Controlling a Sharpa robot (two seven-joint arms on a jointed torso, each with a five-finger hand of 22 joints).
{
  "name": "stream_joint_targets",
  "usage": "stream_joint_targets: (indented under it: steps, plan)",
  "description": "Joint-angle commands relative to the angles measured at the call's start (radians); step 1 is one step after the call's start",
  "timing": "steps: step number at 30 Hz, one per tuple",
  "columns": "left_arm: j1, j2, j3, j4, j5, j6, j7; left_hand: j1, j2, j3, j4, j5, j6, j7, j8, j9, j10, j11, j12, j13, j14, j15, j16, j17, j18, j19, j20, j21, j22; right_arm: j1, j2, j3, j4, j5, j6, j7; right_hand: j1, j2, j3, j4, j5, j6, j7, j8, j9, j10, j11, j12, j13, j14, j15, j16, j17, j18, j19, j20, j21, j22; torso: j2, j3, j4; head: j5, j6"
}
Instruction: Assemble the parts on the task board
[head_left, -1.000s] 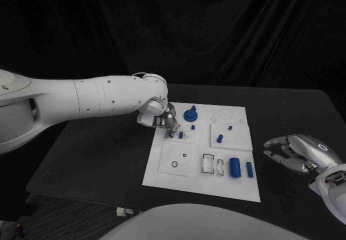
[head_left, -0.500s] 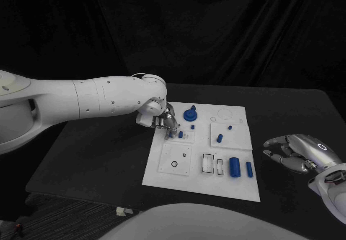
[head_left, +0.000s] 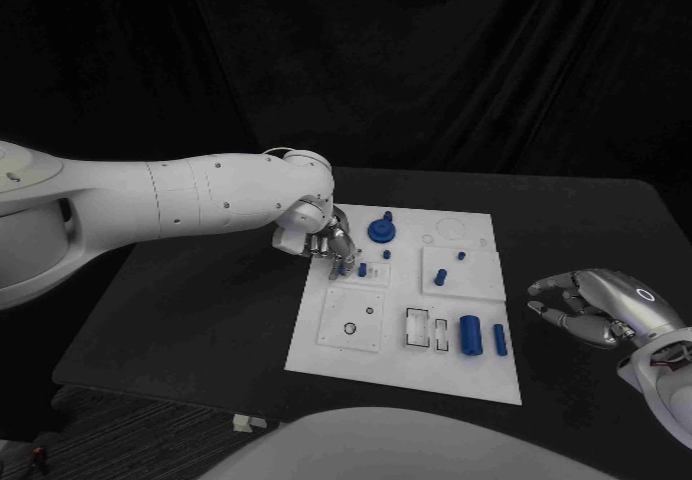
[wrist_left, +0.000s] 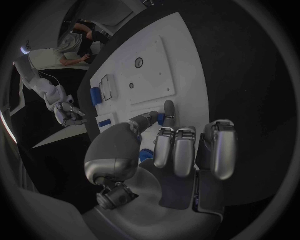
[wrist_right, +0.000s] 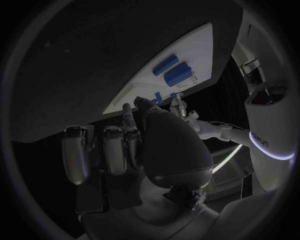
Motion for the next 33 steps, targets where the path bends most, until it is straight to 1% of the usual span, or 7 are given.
stream_joint_targets:
  steps: [1, 4, 9, 13, 15, 20, 33]
  plan:
    - [-0.004, 0.000, -0.001, -0.001, 0.000, -0.018, 0.007, -0.004, 0.008, 0.001, -0.001, 0.003, 0.008, 0.002, -0.003, -0.001, 0.060, 0.003, -0.003, 0.231, 0.106, 0.003, -0.005, 0.263, 0.017, 0.036, 0.001, -0.005, 0.222, -0.002, -0.001, 0.000, 0.000, -0.003, 0.005, -0.019, 0.012, 0.001, 0.005, -0.001, 0.005, 0.009, 0.002, -0.002, -0.001, 0.104, 0.000, 0.003, 0.263, 0.106, -0.006, 0.003, 0.263, 0.004, 0.071, -0.006, -0.004, 0.247, 0.001, 0.0000, 0.0002, 0.000, 0.000]
    - [-0.004, 0.000, -0.001, -0.001, 0.000, -0.025, 0.008, -0.010, 0.016, 0.003, 0.005, 0.003, 0.011, 0.002, -0.004, -0.001, 0.059, 0.003, -0.004, 0.230, 0.106, 0.003, -0.005, 0.263, 0.017, 0.036, 0.001, -0.004, 0.222, -0.002, -0.001, 0.000, 0.000, -0.003, 0.006, -0.019, 0.012, 0.001, 0.005, -0.001, 0.005, 0.009, 0.002, -0.002, -0.001, 0.104, 0.000, 0.003, 0.263, 0.106, -0.006, 0.003, 0.263, 0.004, 0.071, -0.006, -0.004, 0.247, 0.001, -0.0001, 0.0003, 0.000, 0.000]
    - [-0.004, -0.003, -0.001, 0.001, 0.000, -0.038, 0.011, -0.013, 0.021, 0.006, 0.008, 0.002, 0.013, 0.002, -0.005, -0.001, 0.059, 0.003, -0.005, 0.229, 0.106, 0.003, -0.005, 0.263, 0.017, 0.036, 0.001, -0.005, 0.222, -0.002, -0.002, 0.000, 0.001, -0.003, 0.007, -0.019, 0.013, 0.001, 0.006, -0.002, 0.006, 0.009, 0.002, -0.002, -0.001, 0.104, 0.000, 0.003, 0.263, 0.106, -0.006, 0.003, 0.263, 0.005, 0.071, -0.006, -0.004, 0.247, 0.001, 0.0000, 0.0003, 0.000, 0.000]
    - [-0.004, -0.006, -0.001, 0.001, 0.000, -0.046, 0.013, -0.013, 0.021, 0.007, 0.007, 0.003, 0.014, 0.002, -0.004, -0.001, 0.058, 0.003, -0.005, 0.229, 0.106, 0.003, -0.005, 0.263, 0.017, 0.036, 0.001, -0.004, 0.222, -0.002, -0.002, 0.000, 0.001, -0.003, 0.008, -0.019, 0.013, 0.001, 0.006, -0.002, 0.006, 0.009, 0.002, -0.002, -0.001, 0.104, 0.000, 0.003, 0.263, 0.106, -0.006, 0.003, 0.263, 0.005, 0.071, -0.006, -0.004, 0.247, 0.000, -0.0001, 0.0007, 0.000, 0.000]
    - [-0.004, -0.007, -0.001, 0.001, 0.000, -0.050, 0.013, -0.013, 0.021, 0.007, 0.007, 0.003, 0.014, 0.002, -0.004, -0.001, 0.058, 0.003, -0.005, 0.229, 0.106, 0.003, -0.005, 0.263, 0.017, 0.036, 0.001, -0.004, 0.222, -0.002, -0.002, 0.000, 0.001, -0.003, 0.009, -0.019, 0.014, 0.002, 0.008, -0.003, 0.007, 0.009, 0.002, -0.002, -0.001, 0.104, 0.001, 0.003, 0.263, 0.106, -0.005, 0.003, 0.263, 0.005, 0.071, -0.006, -0.004, 0.247, 0.000, 0.0001, -0.0006, 0.001, 0.000]
    - [-0.003, -0.009, -0.001, 0.001, 0.000, -0.059, 0.014, -0.013, 0.021, 0.008, 0.006, 0.003, 0.018, 0.001, -0.003, 0.000, 0.058, 0.002, -0.005, 0.229, 0.106, 0.002, -0.005, 0.263, 0.017, 0.037, 0.001, -0.003, 0.223, -0.002, -0.003, 0.000, 0.001, -0.003, 0.010, -0.020, 0.014, 0.002, 0.008, -0.003, 0.007, 0.009, 0.002, -0.002, -0.001, 0.104, 0.001, 0.003, 0.263, 0.106, -0.005, 0.003, 0.263, 0.005, 0.071, -0.006, -0.004, 0.247, 0.000, -0.0003, -0.0003, -0.001, 0.000]
    - [-0.003, -0.014, -0.001, -0.002, 0.000, -0.093, 0.018, -0.010, 0.020, 0.014, -0.002, 0.006, 0.021, -0.001, -0.002, 0.001, 0.058, 0.001, -0.007, 0.228, 0.106, 0.001, -0.005, 0.263, 0.017, 0.037, 0.000, -0.004, 0.222, -0.003, -0.003, 0.000, 0.000, -0.003, 0.014, -0.021, 0.015, 0.003, 0.010, -0.004, 0.008, 0.010, 0.002, -0.001, -0.001, 0.104, 0.001, 0.003, 0.263, 0.106, -0.005, 0.003, 0.263, 0.005, 0.069, -0.006, -0.007, 0.246, -0.001, -0.0001, -0.0019, -0.002, 0.000]
